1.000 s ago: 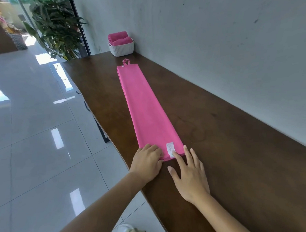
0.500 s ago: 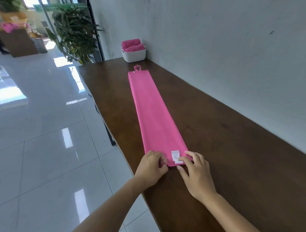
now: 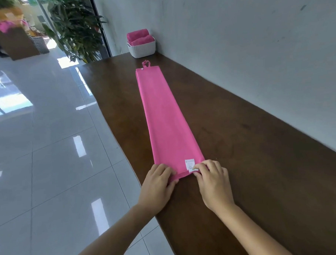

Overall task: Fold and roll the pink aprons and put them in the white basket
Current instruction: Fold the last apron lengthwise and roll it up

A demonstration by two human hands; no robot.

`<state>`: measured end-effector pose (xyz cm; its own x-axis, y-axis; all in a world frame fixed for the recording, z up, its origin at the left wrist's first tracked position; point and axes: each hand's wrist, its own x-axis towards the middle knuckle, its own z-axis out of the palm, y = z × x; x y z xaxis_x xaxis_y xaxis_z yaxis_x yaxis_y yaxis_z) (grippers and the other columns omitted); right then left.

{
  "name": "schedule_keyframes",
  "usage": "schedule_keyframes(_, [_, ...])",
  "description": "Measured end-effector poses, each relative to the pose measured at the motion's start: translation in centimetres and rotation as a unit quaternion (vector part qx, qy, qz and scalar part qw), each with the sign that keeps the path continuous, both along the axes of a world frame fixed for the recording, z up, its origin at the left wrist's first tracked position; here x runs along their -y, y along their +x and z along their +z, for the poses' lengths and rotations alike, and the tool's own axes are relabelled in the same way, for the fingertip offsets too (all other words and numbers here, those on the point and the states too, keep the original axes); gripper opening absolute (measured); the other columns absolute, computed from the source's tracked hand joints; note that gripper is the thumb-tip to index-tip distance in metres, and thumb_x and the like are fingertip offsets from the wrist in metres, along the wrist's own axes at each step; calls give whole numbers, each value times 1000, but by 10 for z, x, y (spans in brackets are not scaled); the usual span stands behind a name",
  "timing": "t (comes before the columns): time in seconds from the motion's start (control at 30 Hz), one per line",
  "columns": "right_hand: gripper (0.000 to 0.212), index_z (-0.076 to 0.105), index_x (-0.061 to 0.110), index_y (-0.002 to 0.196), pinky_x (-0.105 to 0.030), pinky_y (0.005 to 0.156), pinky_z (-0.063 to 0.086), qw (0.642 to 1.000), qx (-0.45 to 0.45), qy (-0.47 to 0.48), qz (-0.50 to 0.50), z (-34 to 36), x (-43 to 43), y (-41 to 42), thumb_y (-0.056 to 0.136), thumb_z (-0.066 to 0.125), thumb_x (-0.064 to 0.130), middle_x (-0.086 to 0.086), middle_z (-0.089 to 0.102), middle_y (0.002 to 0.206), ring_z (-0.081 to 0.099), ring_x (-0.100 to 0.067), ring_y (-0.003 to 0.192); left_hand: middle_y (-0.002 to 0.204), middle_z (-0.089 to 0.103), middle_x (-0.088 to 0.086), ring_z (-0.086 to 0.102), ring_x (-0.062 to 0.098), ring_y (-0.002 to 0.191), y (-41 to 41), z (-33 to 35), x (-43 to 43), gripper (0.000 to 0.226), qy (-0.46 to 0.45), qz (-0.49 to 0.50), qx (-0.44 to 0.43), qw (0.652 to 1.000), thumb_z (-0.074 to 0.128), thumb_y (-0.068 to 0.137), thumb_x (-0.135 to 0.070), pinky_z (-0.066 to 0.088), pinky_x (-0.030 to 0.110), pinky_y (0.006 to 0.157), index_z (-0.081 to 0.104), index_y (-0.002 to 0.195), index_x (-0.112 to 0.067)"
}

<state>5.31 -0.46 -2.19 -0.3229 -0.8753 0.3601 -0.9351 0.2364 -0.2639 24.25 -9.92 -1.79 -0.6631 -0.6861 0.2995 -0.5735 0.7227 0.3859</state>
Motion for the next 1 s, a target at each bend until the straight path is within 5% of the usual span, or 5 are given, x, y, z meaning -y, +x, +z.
schedule_keyframes(0.4, [23, 57, 21, 90, -31, 67, 41, 998, -63, 18, 23, 12, 14, -15, 90, 69, 41, 3, 55, 91, 53, -19, 82, 88, 63, -5, 54, 17, 82, -11, 6, -1, 26, -66, 91, 31, 993, 46, 102, -39, 53, 37, 78, 59, 89, -20])
schedule_keyframes(0.63, [32, 54, 26, 87, -24, 70, 38, 994, -37, 98, 32, 26, 9, -9, 89, 62, 57, 8, 59, 92, 54, -11, 82, 100, 65, -9, 45, 14, 97, 9, 13, -5, 63, 9, 130, 65, 989, 11, 96, -69, 40, 34, 97, 57, 94, -27])
schedule_keyframes(0.8, [37, 52, 28, 97, -24, 83, 38, 985, 1, 170, 41, 43, 8, -1, 95, 46, 65, 12, 59, 107, 50, -8, 97, 93, 65, -14, 44, 11, 94, 26, 7, -8, 57, 22, 148, 50, 988, 22, 95, -73, 39, 34, 94, 60, 90, -31])
schedule_keyframes(1.0, [49, 55, 25, 93, -33, 91, 43, 973, 61, 224, 1, 55, 14, -7, 88, 48, 74, 10, 60, 100, 50, -9, 89, 84, 64, -19, 48, 10, 91, 24, 20, -11, 40, 73, 244, 11, 967, 53, 89, -71, 31, 33, 92, 64, 81, -34])
